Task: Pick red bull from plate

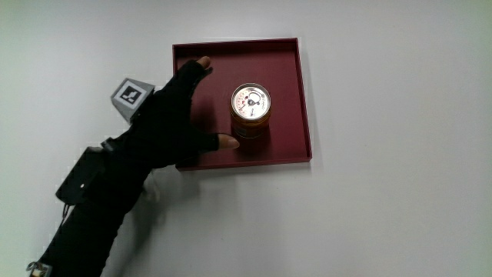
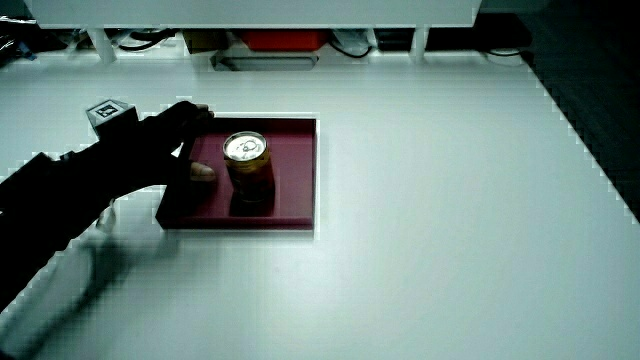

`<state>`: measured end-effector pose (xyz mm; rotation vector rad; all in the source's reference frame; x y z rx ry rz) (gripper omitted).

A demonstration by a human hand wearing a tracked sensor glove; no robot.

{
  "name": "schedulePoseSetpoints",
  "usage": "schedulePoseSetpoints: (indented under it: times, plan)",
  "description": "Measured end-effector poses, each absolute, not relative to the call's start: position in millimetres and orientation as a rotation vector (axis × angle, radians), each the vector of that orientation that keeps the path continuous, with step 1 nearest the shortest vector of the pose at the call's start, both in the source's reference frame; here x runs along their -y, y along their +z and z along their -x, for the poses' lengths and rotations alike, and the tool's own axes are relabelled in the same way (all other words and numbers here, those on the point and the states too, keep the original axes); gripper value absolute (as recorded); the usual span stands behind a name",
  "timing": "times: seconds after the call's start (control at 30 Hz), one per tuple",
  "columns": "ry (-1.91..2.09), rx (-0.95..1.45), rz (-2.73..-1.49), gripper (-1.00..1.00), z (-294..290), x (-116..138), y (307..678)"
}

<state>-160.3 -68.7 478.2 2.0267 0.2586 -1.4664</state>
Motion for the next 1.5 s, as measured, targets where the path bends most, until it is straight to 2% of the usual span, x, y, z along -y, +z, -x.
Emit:
schedulePoseSetpoints:
  times: [0.3,0.7,0.97,1.5]
  plan:
    - [-1.475,-0.258,-2.022,0.0,146,70,496]
    - [-1.477,-0.257,-2.013,0.0,136,68,500]
    - [-1.473,-0.245,-2.08,0.0,136,68,499]
    - [-1.484,-0.226,-2.148,0.89,132,65,503]
